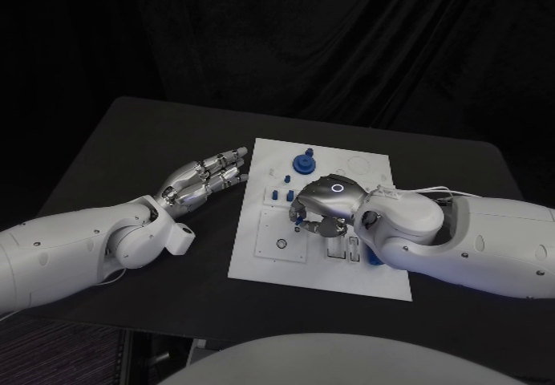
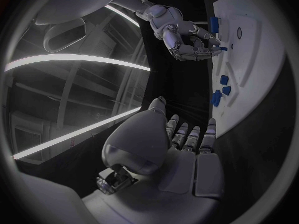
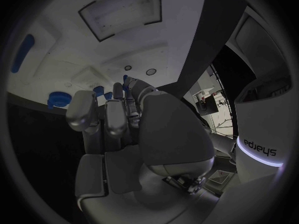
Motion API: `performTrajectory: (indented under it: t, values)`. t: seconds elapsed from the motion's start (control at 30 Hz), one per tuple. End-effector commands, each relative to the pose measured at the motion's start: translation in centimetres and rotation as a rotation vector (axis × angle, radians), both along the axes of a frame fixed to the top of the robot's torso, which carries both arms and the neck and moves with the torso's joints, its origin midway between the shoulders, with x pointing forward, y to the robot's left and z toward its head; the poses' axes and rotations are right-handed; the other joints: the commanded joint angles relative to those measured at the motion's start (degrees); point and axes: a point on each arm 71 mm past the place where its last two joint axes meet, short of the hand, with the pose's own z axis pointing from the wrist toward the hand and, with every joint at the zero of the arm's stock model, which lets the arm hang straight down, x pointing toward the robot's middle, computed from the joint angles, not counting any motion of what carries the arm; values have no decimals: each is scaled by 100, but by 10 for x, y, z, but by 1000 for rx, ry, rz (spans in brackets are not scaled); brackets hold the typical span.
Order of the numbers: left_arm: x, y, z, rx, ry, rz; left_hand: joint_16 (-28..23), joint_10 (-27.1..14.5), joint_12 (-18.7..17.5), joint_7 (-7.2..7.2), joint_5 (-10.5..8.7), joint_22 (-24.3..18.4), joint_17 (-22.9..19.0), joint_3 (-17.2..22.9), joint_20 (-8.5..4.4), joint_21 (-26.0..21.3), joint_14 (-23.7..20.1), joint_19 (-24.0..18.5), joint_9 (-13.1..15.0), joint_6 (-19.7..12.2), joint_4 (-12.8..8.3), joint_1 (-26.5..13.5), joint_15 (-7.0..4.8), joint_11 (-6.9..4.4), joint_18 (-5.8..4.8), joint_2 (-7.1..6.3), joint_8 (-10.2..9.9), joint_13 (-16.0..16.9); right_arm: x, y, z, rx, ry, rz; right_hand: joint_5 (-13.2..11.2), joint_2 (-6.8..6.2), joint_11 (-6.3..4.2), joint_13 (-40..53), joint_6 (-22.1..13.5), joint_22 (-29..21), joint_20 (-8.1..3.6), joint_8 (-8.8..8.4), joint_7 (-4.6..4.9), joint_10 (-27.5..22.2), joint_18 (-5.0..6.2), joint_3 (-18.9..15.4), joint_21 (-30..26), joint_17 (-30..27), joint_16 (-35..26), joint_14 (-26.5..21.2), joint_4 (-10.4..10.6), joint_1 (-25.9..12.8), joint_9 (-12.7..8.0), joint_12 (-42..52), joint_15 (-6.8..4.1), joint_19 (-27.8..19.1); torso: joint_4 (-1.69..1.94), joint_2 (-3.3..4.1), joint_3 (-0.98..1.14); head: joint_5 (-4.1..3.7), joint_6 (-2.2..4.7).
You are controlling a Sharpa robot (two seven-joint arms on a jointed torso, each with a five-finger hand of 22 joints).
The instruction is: Assemble the parts on the task board
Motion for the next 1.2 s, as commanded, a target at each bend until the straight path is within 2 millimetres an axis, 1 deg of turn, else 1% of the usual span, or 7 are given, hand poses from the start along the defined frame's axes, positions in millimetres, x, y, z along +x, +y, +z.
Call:
performTrajectory:
  t: [0.03, 0.47, 0.63, 0.77, 0.97, 1.1, 1.2]
  values:
    - [-2, 0, 10, -107, -102, -6, 13, 0, 26, -6, 16, -20, 6, 20, 27, 13, 0, -17, 4, -17, -24, 56, 55, 26, 92, 22, 6, 6, -2, 0, -3, -12, 0, -7, -24, -52, 12, 0, -29, 799, -5, -18, 9, 36, -86, -28, -37, -14, -39, -24, -3, 12, -5, -25, -9, -24, 5, -3, -1, 13, 0]
    - [-2, 0, 9, -104, -99, -5, 12, -3, 23, -5, 14, -26, 6, 25, 27, 12, -1, -20, 4, -17, -24, 54, 55, 26, 91, 24, 6, 5, -5, 0, -9, -25, 20, -7, -26, -52, 9, 3, -24, 796, -6, -18, 7, 48, -84, -30, -49, -30, -51, -31, -5, 12, -4, -20, -10, -29, -1, -2, -5, 24, 0]
    - [-1, 0, 8, -104, -98, -5, 11, -3, 23, -5, 13, -31, 5, 26, 26, 10, -3, -23, 4, -17, -24, 53, 55, 25, 91, 25, 6, 5, -4, -1, -11, -32, 24, -10, -26, -52, 9, 4, -23, 793, -7, -20, 5, 51, -82, -30, -60, -43, -60, -36, -9, 16, -4, -19, -14, -34, 8, -2, -6, 20, 0]
    - [-1, 0, 8, -103, -97, -5, 11, -3, 23, -5, 13, -31, 5, 26, 26, 10, -3, -23, 4, -17, -24, 53, 55, 25, 91, 25, 6, 5, -3, -1, -12, -39, 28, -14, -22, -52, 9, 3, -26, 791, -9, -23, 3, 49, -79, -28, -70, -49, -64, -40, -14, 22, -5, -20, -19, -39, 2, -3, -6, 30, 0]
    - [-1, 0, 7, -103, -94, -6, 11, -3, 23, -5, 13, -31, 5, 26, 26, 10, -3, -23, 4, -17, -24, 53, 55, 25, 91, 25, 6, 5, -2, -2, -14, -44, 30, -16, -13, -52, 10, 3, -34, 790, -13, -31, 3, 44, -78, -25, -74, -54, -70, -44, -21, 29, -7, -24, -24, -42, 6, -1, -7, 23, 0]
    - [-1, 0, 6, -103, -92, -7, 10, -6, 20, -1, 13, -33, 4, 34, 25, 9, -5, -25, 4, -17, -25, 50, 55, 24, 90, 28, 6, 5, -1, -1, -16, -45, 32, -15, -9, -56, 21, -2, -89, 776, -22, -75, 8, 6, -68, -27, -130, -95, -102, -68, -21, 22, -24, -48, -33, -70, 7, -1, -8, 24, 0]
    - [-2, 0, 6, -103, -91, -8, 10, -6, 20, -1, 13, -33, 4, 34, 25, 9, -5, -25, 4, -17, -25, 50, 55, 24, 90, 28, 6, 5, -1, 0, -17, -46, 34, -13, -26, -67, 38, -13, -199, 760, -27, -158, -4, -74, -60, -29, -194, -157, -152, -110, -11, -2, -61, -95, -34, -106, 4, 0, -5, 31, 0]
